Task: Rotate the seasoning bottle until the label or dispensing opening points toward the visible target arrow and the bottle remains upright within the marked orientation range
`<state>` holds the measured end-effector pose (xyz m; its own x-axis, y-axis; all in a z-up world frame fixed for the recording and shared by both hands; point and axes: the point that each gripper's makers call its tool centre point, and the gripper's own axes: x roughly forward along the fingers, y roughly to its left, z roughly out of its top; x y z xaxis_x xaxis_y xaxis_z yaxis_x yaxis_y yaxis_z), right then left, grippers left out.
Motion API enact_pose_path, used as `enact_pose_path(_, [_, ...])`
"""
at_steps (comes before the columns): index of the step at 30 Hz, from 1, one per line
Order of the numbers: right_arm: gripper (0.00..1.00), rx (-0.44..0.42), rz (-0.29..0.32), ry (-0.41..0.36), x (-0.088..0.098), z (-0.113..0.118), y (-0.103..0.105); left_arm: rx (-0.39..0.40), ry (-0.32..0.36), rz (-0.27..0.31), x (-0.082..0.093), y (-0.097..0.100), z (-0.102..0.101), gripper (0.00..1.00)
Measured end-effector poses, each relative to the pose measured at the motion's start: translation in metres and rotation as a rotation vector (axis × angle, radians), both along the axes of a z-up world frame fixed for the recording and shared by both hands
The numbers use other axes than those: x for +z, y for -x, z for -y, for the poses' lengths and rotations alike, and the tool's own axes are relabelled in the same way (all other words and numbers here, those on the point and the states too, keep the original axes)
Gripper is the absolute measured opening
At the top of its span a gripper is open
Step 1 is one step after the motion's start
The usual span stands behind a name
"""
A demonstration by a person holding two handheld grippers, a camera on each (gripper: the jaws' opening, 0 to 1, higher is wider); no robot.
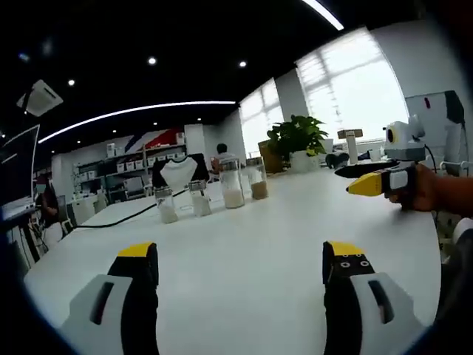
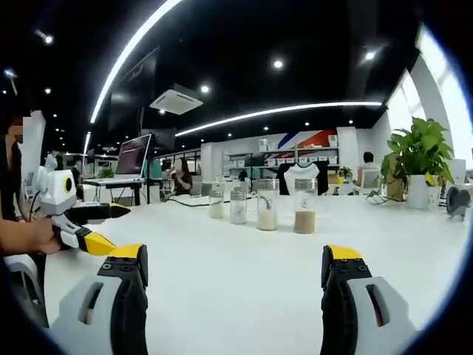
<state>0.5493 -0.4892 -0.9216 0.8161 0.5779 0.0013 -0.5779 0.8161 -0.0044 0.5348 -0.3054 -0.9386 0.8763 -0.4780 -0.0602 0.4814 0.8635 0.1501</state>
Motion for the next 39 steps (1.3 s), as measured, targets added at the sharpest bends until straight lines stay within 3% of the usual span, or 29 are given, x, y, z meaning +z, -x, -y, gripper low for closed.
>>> enact_pose_path(25, [1.0, -0.008, -0.004, 0.013, -0.001, 0.0, 0.0, -0.015, -0.014, 0.011, 0.001, 0.001, 0.001, 0.97])
enact_pose_path(29, [1.0, -0.007, -0.001, 0.02, -0.002, -0.001, 0.001, -0.002, -0.046, -0.001, -0.004, 0.0, 0.0, 0.96])
enact_pose_path(36, [1.0, 0.004, 0.011, 0.0, 0.002, 0.0, 0.002, -0.011, -0.039, 0.009, -0.002, 0.002, 0.001, 0.97])
enact_pose_path(39, [1.0, 0.032, 0.041, -0.054, 0.011, 0.0, 0.003, -0.016, -0.045, 0.007, -0.003, 0.003, 0.003, 0.97])
